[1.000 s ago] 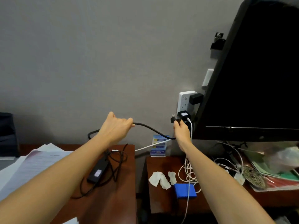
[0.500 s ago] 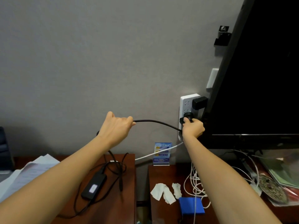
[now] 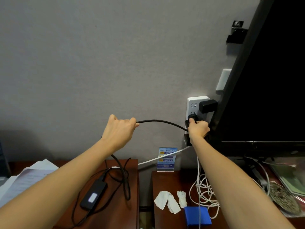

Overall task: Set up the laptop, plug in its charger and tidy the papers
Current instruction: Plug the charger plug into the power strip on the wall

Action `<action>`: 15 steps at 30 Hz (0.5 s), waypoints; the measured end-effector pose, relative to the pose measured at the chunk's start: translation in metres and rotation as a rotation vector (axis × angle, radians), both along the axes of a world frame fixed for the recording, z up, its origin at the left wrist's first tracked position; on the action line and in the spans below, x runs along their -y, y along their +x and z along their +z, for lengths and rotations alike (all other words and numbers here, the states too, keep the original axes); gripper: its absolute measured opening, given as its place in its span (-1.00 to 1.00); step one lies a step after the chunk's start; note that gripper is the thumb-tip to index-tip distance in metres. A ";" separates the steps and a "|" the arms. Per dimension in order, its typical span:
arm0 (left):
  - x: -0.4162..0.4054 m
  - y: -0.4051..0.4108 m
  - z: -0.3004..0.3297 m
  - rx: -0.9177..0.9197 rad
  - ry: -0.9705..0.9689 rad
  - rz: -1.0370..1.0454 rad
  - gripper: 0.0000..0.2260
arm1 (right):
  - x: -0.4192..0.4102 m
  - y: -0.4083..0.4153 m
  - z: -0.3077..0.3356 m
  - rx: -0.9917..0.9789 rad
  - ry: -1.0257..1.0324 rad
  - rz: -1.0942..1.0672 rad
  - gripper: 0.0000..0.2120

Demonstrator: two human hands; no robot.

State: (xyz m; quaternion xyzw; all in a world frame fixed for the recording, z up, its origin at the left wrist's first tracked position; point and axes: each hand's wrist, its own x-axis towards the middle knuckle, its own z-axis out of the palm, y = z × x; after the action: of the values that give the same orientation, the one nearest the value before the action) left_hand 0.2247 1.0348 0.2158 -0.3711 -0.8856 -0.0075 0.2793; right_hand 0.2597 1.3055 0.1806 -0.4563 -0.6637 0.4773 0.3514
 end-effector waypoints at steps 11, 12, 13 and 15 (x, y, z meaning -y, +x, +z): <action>0.000 -0.008 -0.013 0.048 -0.004 0.030 -0.71 | 0.002 -0.002 0.002 -0.010 -0.011 -0.030 -0.70; 0.000 -0.008 -0.013 0.055 0.001 0.027 -0.70 | 0.001 -0.003 0.003 -0.023 -0.030 -0.027 -0.71; -0.001 -0.009 -0.013 0.060 0.002 0.022 -0.70 | -0.001 -0.004 0.005 -0.039 -0.052 -0.024 -0.71; -0.003 -0.008 -0.014 0.062 0.002 0.007 -0.70 | -0.005 -0.006 0.008 -0.072 -0.098 -0.017 -0.71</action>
State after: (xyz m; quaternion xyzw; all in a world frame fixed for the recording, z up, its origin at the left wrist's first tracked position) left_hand 0.2167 1.0382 0.2021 -0.3671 -0.8952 -0.0189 0.2520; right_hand 0.2536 1.3103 0.1885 -0.4609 -0.6227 0.5223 0.3563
